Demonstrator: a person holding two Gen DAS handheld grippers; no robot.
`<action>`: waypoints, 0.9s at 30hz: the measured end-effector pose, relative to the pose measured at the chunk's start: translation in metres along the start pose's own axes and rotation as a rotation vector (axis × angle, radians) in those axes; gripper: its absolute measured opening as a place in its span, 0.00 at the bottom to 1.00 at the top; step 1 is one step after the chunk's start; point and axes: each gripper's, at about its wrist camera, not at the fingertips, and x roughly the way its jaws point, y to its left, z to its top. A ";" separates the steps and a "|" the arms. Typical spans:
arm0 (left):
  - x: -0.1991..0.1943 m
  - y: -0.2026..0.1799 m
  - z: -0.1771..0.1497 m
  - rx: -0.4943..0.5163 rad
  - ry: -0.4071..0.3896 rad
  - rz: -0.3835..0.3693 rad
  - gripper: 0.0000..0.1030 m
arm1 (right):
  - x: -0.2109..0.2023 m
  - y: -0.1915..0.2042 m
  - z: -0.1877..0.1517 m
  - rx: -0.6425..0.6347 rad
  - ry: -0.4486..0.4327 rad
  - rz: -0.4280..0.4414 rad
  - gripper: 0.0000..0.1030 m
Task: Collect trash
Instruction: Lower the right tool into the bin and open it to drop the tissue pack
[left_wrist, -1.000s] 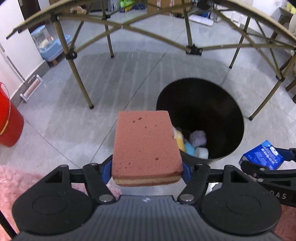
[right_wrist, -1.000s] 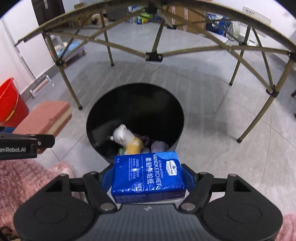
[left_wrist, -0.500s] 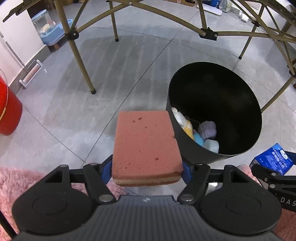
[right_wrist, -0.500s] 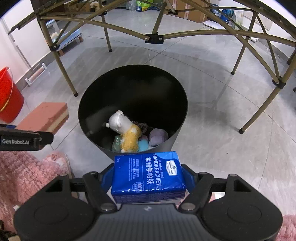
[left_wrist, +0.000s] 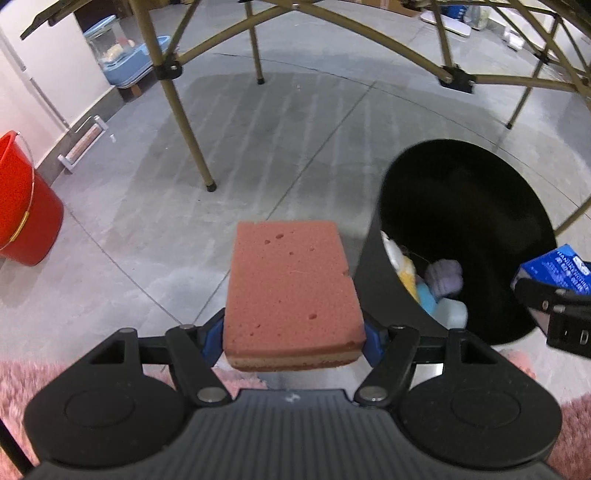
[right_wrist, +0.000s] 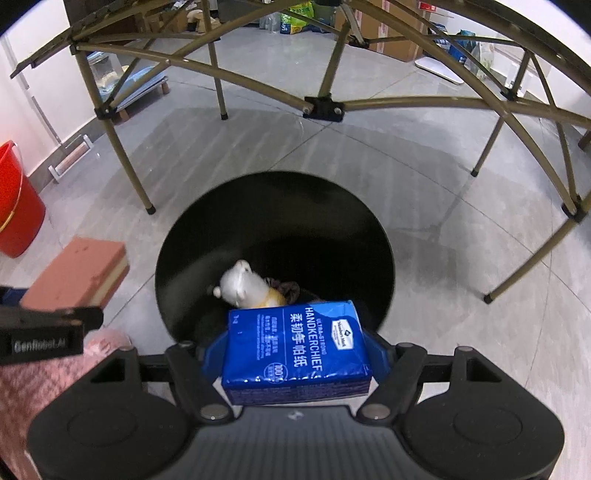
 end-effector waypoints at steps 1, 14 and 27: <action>0.002 0.002 0.003 -0.006 -0.002 0.009 0.68 | 0.003 0.001 0.005 0.000 0.000 0.001 0.71; 0.017 0.014 0.022 -0.050 0.002 0.031 0.69 | 0.049 0.017 0.046 0.007 0.034 0.011 0.71; 0.019 0.015 0.026 -0.061 -0.008 0.052 0.69 | 0.060 0.016 0.050 0.041 0.045 0.023 0.71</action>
